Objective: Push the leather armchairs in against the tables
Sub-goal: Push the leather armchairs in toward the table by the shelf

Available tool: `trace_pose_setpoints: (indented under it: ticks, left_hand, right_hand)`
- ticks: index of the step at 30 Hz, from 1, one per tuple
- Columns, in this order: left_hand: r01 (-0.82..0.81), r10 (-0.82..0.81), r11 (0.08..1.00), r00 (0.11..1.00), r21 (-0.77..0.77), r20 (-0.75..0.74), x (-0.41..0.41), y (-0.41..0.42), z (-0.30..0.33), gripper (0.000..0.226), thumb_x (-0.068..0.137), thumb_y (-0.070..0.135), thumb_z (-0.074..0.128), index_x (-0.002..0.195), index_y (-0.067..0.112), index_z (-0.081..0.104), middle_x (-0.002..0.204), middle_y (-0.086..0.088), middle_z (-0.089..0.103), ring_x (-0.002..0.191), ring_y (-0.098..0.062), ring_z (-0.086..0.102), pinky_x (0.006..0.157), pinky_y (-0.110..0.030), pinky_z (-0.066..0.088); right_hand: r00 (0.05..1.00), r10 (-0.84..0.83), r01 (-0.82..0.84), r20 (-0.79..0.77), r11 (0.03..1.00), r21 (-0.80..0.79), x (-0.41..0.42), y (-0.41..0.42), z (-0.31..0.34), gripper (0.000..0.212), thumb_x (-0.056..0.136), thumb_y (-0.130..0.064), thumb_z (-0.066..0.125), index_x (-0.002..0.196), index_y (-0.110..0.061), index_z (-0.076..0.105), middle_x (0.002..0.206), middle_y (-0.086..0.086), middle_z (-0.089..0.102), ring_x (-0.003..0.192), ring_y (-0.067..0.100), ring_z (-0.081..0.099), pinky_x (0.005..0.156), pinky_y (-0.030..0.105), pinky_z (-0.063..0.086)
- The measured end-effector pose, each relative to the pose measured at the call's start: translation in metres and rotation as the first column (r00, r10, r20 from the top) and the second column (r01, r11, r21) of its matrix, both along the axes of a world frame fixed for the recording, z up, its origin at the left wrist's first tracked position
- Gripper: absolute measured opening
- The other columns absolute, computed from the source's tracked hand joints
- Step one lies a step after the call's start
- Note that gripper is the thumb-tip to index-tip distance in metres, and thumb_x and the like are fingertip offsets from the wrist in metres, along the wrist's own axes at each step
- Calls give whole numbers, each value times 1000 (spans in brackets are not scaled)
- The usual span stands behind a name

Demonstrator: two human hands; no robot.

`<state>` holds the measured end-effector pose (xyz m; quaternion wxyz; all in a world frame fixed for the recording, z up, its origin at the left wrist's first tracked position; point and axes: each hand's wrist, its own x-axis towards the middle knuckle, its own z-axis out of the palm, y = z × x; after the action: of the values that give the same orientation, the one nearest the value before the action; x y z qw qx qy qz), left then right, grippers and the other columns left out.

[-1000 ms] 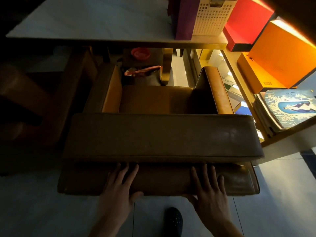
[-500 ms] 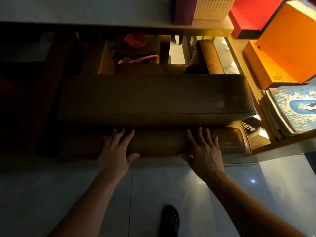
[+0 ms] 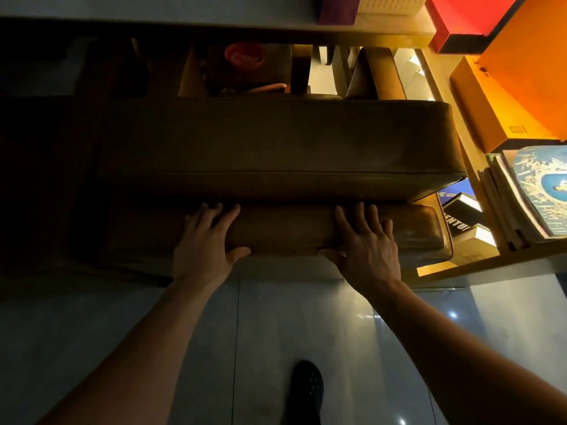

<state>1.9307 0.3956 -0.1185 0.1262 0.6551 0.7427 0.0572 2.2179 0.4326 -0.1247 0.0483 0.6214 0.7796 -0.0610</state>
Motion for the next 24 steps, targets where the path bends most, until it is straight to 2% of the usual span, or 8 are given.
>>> trace_pose_setpoints:
  ticks: [9,14,24]
  left_hand:
    - [-14,15,999,999,45,-31,12,-12,2,83,80,66,63,150,35,30,151,-4,37,139,-31,28,98,-52,46]
    - [4,-5,998,1000,59,11,17,-17,-5,83,81,63,65,151,35,30,153,-3,35,142,-30,23,105,-54,41]
    - [4,-5,999,1000,33,29,9,-3,-6,85,80,58,69,151,34,30,155,-2,33,144,-30,19,109,-55,34]
  right_hand:
    - [997,19,-23,-72,998,-55,17,-2,5,83,92,-65,45,158,-33,5,167,13,2,153,38,-4,122,61,10]
    - [998,4,-6,-57,999,-49,24,-4,1,84,91,-65,45,158,-33,7,167,13,4,152,39,-2,122,62,10]
    - [999,14,-15,-49,1000,-12,16,0,-5,85,91,-67,44,158,-32,7,167,15,6,152,41,-1,121,63,10]
